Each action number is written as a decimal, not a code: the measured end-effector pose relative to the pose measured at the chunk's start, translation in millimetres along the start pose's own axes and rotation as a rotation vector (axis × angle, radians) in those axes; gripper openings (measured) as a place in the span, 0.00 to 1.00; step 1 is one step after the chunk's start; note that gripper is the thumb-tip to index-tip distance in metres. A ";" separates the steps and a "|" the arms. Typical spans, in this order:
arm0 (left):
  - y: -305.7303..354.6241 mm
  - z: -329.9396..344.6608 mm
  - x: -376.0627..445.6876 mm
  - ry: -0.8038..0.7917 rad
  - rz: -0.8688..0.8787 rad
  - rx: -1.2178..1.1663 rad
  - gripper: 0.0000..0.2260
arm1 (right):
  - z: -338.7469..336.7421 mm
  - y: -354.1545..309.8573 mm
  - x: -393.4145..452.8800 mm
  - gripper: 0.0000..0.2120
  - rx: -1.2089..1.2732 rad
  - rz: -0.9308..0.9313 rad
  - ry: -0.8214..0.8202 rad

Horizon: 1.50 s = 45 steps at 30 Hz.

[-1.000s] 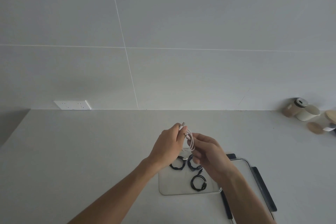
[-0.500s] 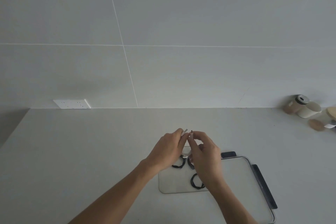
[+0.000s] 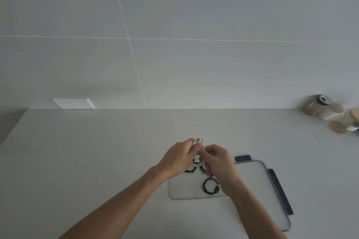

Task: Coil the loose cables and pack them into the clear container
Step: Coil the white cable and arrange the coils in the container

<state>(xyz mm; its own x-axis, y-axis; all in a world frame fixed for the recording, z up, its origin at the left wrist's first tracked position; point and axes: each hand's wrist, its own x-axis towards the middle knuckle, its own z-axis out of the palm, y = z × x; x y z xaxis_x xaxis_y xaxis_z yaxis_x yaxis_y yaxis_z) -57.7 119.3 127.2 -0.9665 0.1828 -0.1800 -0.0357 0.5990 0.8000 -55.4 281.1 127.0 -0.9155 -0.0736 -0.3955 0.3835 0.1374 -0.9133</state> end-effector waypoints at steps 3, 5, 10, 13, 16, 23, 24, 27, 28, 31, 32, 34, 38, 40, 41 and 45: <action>-5.9 -1.4 3.0 -0.078 -0.048 0.001 0.19 | -0.1 7.4 3.4 0.13 0.033 0.042 -0.027; -9.1 -1.7 4.1 -0.094 -0.076 -0.061 0.16 | 0.1 11.4 4.2 0.12 0.071 0.076 -0.051; -20.0 1.8 8.6 -0.120 -0.087 -0.129 0.08 | -0.1 19.3 5.6 0.07 0.125 0.145 -0.059; -23.5 3.3 8.9 -0.114 -0.069 -0.091 0.07 | -1.4 26.4 8.8 0.05 0.142 0.190 -0.054; -35.4 10.6 9.6 -0.109 -0.090 0.006 0.07 | -0.3 39.7 16.2 0.03 0.007 0.217 -0.048; -74.8 63.2 10.7 -0.165 -0.229 0.254 0.11 | 5.3 91.3 35.2 0.09 -0.565 0.280 -0.120; -79.8 69.6 11.1 -0.192 -0.253 0.298 0.12 | 6.4 98.5 39.0 0.10 -0.614 0.302 -0.130; -90.1 82.7 11.4 -0.297 -0.281 0.424 0.12 | 10.3 117.6 50.3 0.09 -0.772 0.341 -0.169; -90.0 84.4 11.1 -0.324 -0.277 0.446 0.10 | 12.1 122.8 53.3 0.08 -0.829 0.351 -0.188; -87.0 87.1 10.7 -0.397 -0.274 0.495 0.09 | 20.1 124.8 55.1 0.15 -1.042 0.362 -0.241; -85.3 86.9 10.3 -0.414 -0.278 0.513 0.10 | 22.9 125.7 55.9 0.16 -1.099 0.359 -0.246; -84.8 86.9 9.8 -0.440 -0.279 0.548 0.11 | 27.4 127.5 57.7 0.17 -1.153 0.361 -0.258; -76.2 83.8 8.9 -0.455 -0.236 0.644 0.11 | 21.8 121.8 56.2 0.15 -1.087 0.367 -0.302; -63.3 85.1 17.5 -0.373 -0.143 0.690 0.09 | 3.1 112.2 50.8 0.16 -0.944 0.312 -0.205; -53.6 88.3 23.3 -0.315 -0.075 0.686 0.09 | -11.5 105.1 44.0 0.16 -0.859 0.266 -0.104; -3.3 122.1 53.0 -0.193 0.334 0.546 0.09 | -88.4 93.1 -3.0 0.09 -0.678 0.001 0.411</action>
<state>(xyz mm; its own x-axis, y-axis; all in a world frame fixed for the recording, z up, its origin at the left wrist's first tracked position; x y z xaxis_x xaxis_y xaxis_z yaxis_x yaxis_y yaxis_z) -77.7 222.2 45.1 -0.8387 0.5328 -0.1131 0.4402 0.7853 0.4354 -27.7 381.4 51.8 -0.9375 0.2794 -0.2073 0.3474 0.7190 -0.6019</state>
